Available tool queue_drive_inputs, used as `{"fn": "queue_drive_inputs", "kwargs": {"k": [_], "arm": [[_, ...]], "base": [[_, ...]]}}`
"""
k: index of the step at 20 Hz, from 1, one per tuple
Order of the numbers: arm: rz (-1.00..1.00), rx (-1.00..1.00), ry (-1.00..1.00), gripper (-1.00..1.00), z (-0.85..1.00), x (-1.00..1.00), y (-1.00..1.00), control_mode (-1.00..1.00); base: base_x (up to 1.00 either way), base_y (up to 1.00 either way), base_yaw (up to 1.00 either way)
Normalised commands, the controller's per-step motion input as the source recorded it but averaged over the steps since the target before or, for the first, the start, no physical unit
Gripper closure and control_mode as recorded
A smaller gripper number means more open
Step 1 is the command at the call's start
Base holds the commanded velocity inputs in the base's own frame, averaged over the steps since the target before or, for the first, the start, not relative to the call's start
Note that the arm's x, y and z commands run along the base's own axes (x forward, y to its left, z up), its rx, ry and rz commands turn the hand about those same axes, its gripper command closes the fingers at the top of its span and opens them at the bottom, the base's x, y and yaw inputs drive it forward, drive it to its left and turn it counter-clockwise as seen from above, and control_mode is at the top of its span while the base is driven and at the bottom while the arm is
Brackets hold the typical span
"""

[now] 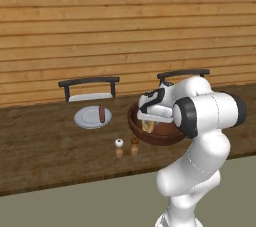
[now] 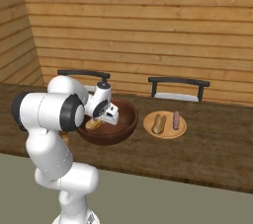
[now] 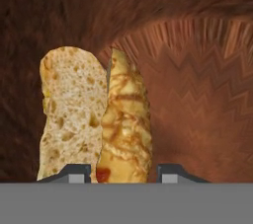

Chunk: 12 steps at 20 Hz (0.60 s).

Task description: Place one bun and one sausage from the bowl on each plate.

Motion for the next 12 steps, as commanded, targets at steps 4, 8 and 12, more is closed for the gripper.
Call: {"fn": "queue_drive_inputs", "kwargs": {"k": [4, 8, 12], "arm": [[0.0, 0.0, 0.0, 1.0, 0.0, 0.0, 0.0, -1.0], [0.0, 0.0, 0.0, 1.0, 0.02, -0.02, 0.0, -1.0], [0.0, 0.0, 0.0, 1.0, 0.54, 0.0, -0.08, -1.0]], "base": [[0.0, 0.0, 0.0], [0.0, 0.0, 0.0], [0.0, 0.0, 0.0]]}}
